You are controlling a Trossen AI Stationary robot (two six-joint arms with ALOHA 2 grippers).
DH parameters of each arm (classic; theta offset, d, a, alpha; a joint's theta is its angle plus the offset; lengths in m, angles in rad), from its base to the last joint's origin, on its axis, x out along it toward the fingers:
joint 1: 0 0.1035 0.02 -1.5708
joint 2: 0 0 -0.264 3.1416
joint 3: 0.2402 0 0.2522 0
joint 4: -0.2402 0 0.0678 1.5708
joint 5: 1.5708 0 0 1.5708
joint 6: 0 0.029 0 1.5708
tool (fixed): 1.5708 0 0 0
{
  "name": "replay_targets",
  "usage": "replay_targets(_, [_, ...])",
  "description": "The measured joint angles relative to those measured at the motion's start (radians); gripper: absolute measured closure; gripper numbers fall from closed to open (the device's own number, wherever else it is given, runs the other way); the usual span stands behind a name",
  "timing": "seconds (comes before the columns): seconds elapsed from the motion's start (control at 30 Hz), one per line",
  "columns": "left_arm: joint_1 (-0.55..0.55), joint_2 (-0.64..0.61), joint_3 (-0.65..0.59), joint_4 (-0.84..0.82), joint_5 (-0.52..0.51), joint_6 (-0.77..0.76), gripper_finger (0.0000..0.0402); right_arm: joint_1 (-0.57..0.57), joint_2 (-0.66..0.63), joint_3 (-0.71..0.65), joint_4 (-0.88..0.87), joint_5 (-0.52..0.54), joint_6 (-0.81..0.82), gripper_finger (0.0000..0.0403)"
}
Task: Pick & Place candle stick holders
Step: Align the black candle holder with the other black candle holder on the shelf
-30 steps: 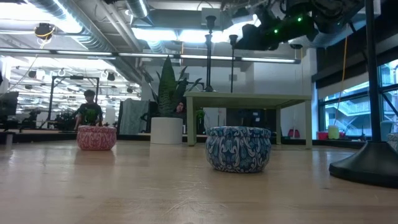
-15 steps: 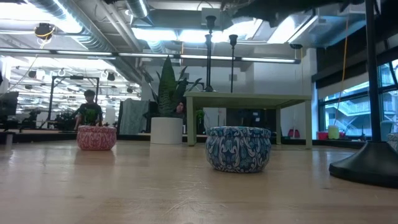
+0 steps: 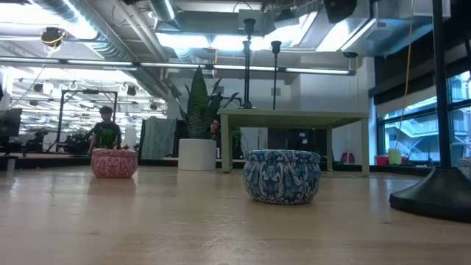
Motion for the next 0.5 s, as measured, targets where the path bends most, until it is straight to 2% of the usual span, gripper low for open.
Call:
replay_targets(0.23, [0.000,0.000,0.000,0.000,0.001,0.000,0.0272,0.093,0.000,0.000,-0.007,-0.102,0.092,0.0161])
replay_targets(0.33, [0.000,0.000,0.000,0.000,0.001,-0.013,0.0272,0.139,0.000,0.000,-0.010,-0.202,0.128,0.0152])
replay_targets(0.5, [0.000,0.000,0.000,0.000,0.002,-0.058,0.0272,0.225,0.001,-0.007,-0.016,-0.219,0.113,0.0150])
